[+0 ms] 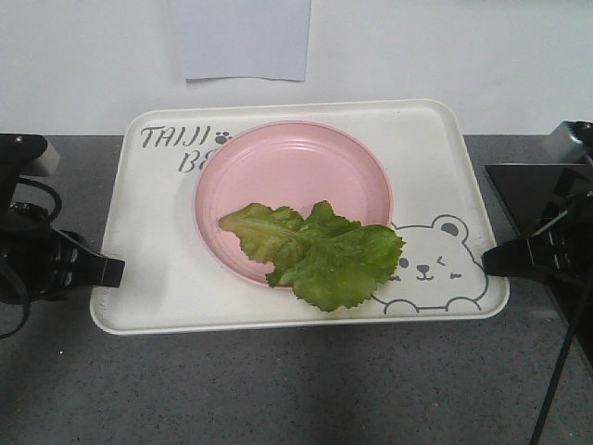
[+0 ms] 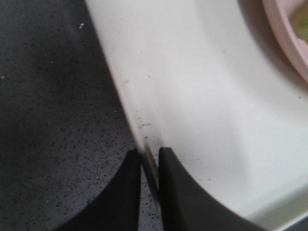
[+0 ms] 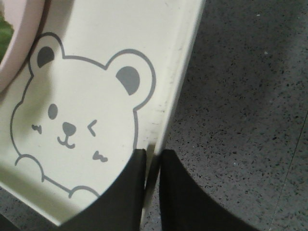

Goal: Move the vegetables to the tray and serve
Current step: 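Keep holding the tray while the base drives to the stove counter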

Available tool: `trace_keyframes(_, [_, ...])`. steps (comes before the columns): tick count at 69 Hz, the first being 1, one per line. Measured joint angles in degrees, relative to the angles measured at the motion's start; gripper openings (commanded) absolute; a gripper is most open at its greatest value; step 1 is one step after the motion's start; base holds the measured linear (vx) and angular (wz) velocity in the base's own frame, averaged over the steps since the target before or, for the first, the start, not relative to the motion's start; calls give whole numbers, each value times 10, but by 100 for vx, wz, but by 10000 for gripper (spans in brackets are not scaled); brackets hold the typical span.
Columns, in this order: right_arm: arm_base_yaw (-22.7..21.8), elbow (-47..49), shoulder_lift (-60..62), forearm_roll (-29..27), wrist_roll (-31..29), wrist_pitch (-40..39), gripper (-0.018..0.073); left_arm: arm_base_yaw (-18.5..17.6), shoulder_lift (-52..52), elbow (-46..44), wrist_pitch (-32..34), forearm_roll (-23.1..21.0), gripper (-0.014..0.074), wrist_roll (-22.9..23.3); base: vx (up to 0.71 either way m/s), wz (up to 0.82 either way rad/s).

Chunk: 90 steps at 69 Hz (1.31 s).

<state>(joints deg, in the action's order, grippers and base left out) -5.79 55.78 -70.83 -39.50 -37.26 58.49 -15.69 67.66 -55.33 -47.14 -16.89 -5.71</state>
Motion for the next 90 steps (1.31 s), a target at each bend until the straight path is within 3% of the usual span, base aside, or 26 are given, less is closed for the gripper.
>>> trace_keyframes(90, [0,0,0,0,0,1,-4,0,0,0,0,0,-6,0,0,0])
